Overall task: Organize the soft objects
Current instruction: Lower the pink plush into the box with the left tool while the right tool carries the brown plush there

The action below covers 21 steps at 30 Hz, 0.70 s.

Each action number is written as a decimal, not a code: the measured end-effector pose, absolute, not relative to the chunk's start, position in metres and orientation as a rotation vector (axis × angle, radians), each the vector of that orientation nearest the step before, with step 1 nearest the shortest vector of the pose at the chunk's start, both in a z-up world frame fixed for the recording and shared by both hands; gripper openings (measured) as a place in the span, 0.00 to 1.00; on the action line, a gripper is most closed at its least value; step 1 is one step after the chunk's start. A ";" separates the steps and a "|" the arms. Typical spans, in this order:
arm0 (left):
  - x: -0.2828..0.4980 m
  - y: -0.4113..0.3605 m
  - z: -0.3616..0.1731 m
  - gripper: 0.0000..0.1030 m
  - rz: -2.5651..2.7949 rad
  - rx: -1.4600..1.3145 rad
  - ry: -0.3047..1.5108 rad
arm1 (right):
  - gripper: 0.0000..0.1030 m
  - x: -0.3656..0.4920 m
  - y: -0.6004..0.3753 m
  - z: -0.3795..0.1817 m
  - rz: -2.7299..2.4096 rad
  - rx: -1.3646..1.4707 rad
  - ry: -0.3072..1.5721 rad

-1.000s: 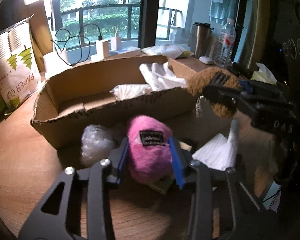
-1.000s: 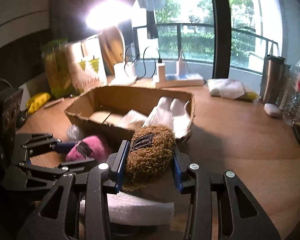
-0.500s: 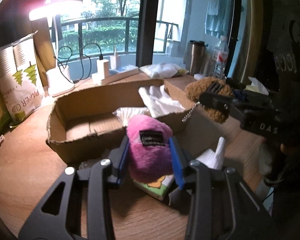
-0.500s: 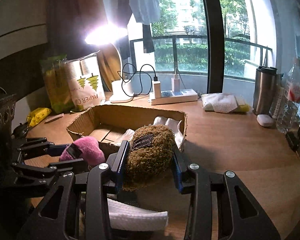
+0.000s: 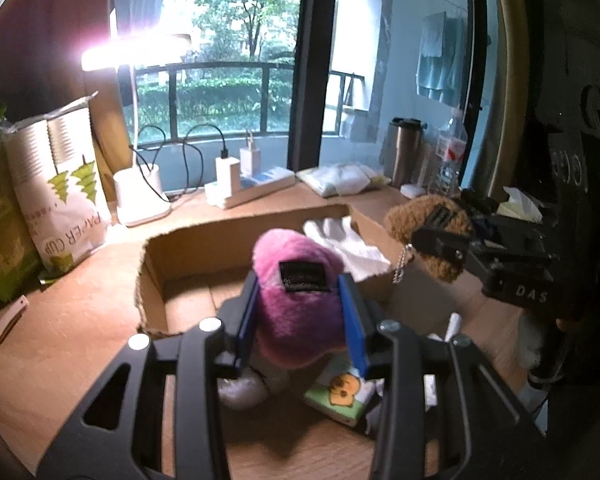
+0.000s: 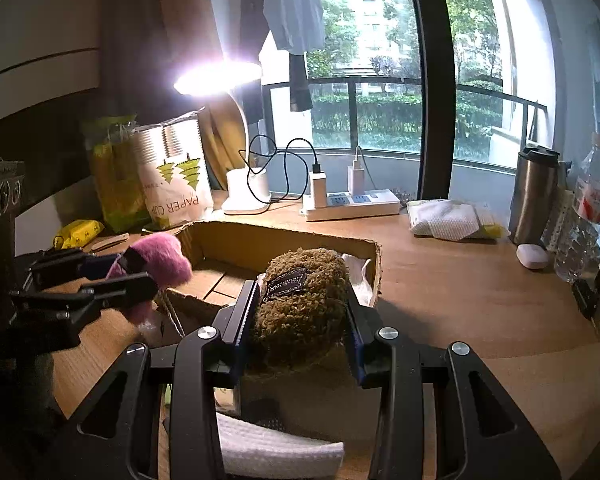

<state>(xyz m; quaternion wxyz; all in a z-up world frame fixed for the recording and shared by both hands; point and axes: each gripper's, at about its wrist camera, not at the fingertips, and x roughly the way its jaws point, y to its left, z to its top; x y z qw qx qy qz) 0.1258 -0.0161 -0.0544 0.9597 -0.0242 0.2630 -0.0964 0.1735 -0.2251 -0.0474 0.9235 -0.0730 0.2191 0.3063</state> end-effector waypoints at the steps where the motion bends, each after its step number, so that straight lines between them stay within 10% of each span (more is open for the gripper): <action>1: 0.127 -0.014 -0.053 0.38 -0.192 -0.049 0.526 | 0.40 0.174 -0.224 -0.047 0.628 -0.151 0.449; 21: 0.156 0.014 -0.041 0.38 -0.166 -0.091 0.436 | 0.40 0.200 -0.212 -0.035 0.597 -0.147 0.418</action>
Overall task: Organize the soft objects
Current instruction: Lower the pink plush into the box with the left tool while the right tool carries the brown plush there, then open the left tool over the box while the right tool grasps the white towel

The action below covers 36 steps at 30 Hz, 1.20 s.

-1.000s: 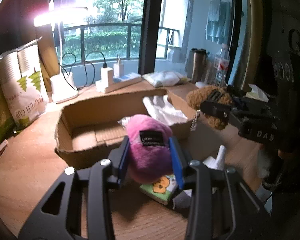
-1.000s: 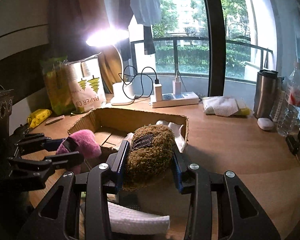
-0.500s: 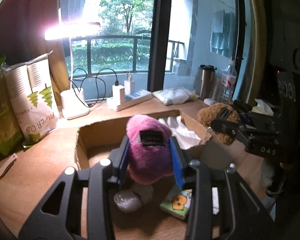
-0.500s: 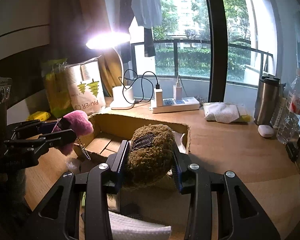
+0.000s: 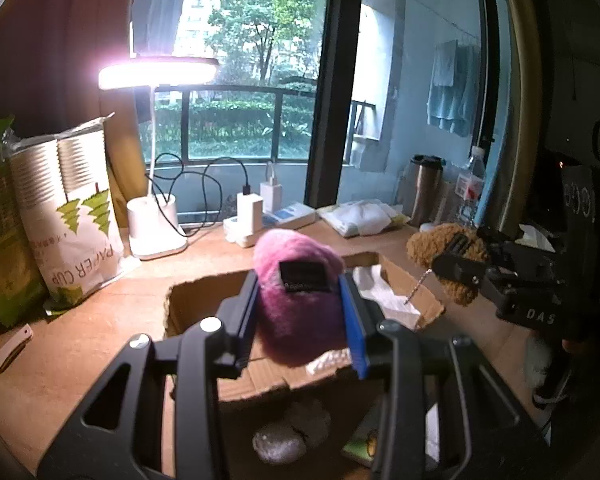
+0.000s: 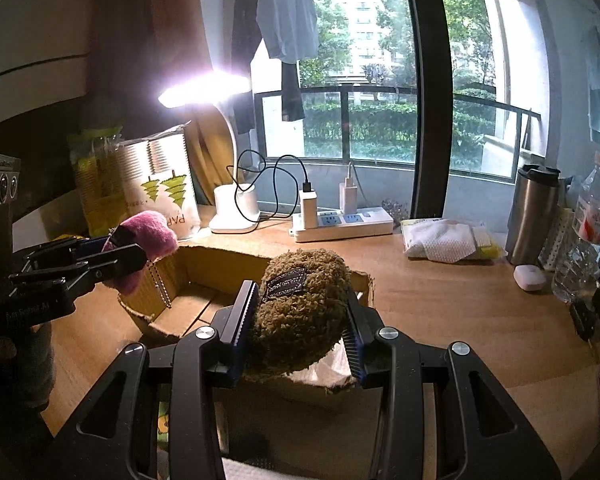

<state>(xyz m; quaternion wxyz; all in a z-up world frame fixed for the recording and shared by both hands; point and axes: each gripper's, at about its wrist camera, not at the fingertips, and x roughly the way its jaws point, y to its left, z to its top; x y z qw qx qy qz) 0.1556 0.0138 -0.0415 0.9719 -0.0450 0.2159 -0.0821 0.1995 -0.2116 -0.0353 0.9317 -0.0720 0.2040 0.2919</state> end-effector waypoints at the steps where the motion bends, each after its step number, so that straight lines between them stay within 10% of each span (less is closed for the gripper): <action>1: 0.157 0.015 -0.041 0.38 -0.167 -0.094 0.429 | 0.40 0.200 -0.211 -0.036 0.597 -0.148 0.417; 21: 0.189 0.023 -0.062 0.40 -0.167 -0.155 0.447 | 0.41 0.223 -0.212 -0.046 0.564 -0.079 0.434; 28: 0.188 0.023 -0.060 0.71 -0.169 -0.174 0.448 | 0.58 0.221 -0.209 -0.047 0.550 -0.095 0.442; 36: 0.182 0.025 -0.058 0.73 -0.153 -0.186 0.449 | 0.59 0.216 -0.213 -0.046 0.537 -0.088 0.441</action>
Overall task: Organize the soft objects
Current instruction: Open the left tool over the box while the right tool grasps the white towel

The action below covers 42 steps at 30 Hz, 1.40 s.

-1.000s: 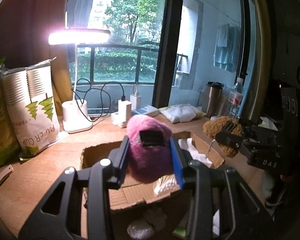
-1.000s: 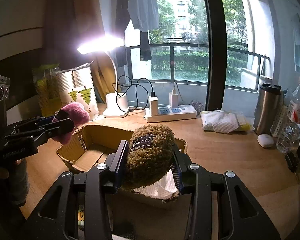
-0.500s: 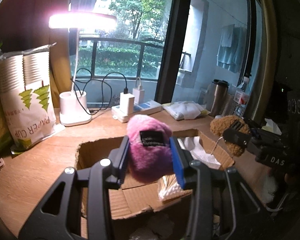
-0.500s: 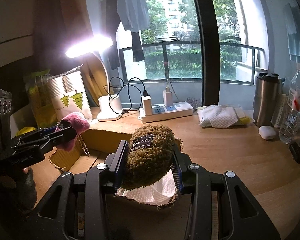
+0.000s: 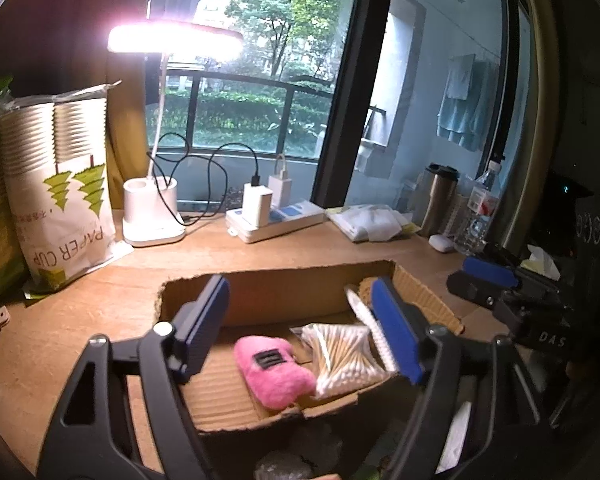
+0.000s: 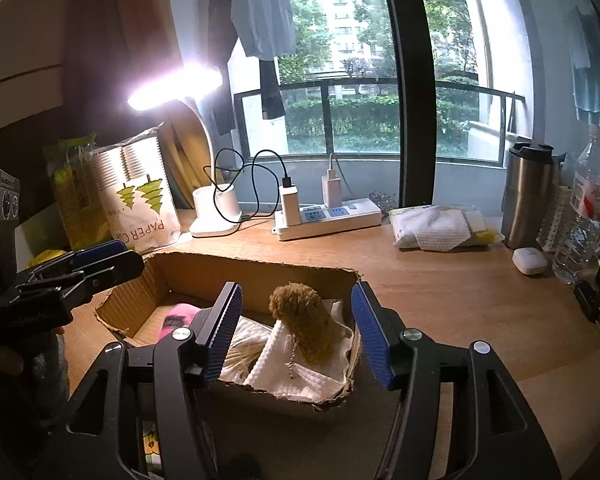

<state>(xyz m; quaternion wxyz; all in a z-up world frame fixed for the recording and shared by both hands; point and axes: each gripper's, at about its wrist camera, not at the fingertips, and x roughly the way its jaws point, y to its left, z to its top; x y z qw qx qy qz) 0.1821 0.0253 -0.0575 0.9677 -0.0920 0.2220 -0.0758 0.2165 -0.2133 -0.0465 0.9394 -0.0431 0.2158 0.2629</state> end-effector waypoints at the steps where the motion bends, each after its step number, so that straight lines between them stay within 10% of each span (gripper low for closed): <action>1: 0.180 0.026 -0.056 0.73 -0.153 -0.186 0.445 | 0.59 0.215 -0.214 -0.046 0.535 -0.088 0.441; 42: 0.107 0.007 -0.084 0.73 -0.187 -0.179 0.529 | 0.59 0.127 -0.238 -0.093 0.587 -0.158 0.593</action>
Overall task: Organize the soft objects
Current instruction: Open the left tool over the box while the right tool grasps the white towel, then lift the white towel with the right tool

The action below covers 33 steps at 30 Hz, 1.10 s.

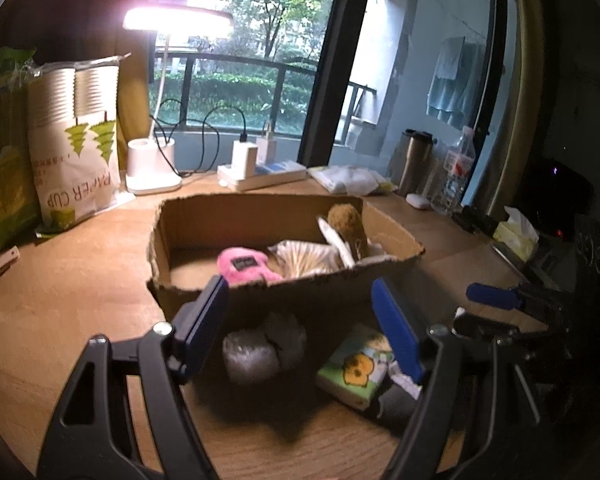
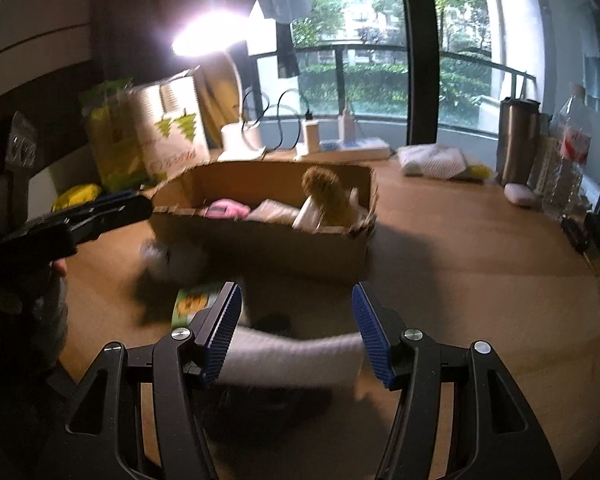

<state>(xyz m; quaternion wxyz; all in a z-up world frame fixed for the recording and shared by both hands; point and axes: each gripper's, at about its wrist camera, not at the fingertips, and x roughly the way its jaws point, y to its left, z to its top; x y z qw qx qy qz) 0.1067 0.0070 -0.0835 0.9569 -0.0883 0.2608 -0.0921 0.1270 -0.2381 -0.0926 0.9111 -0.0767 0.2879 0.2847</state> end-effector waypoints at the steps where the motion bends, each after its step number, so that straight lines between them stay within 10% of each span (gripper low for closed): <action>1: 0.106 0.007 -0.085 0.73 -0.186 -0.178 0.532 | 0.59 0.126 -0.238 -0.095 0.590 -0.158 0.600; 28: 0.127 0.006 -0.126 0.73 -0.111 -0.148 0.708 | 0.63 0.148 -0.224 -0.129 0.621 -0.176 0.763; 33: 0.134 0.004 -0.129 0.73 -0.104 -0.140 0.735 | 0.49 0.145 -0.219 -0.129 0.659 -0.214 0.743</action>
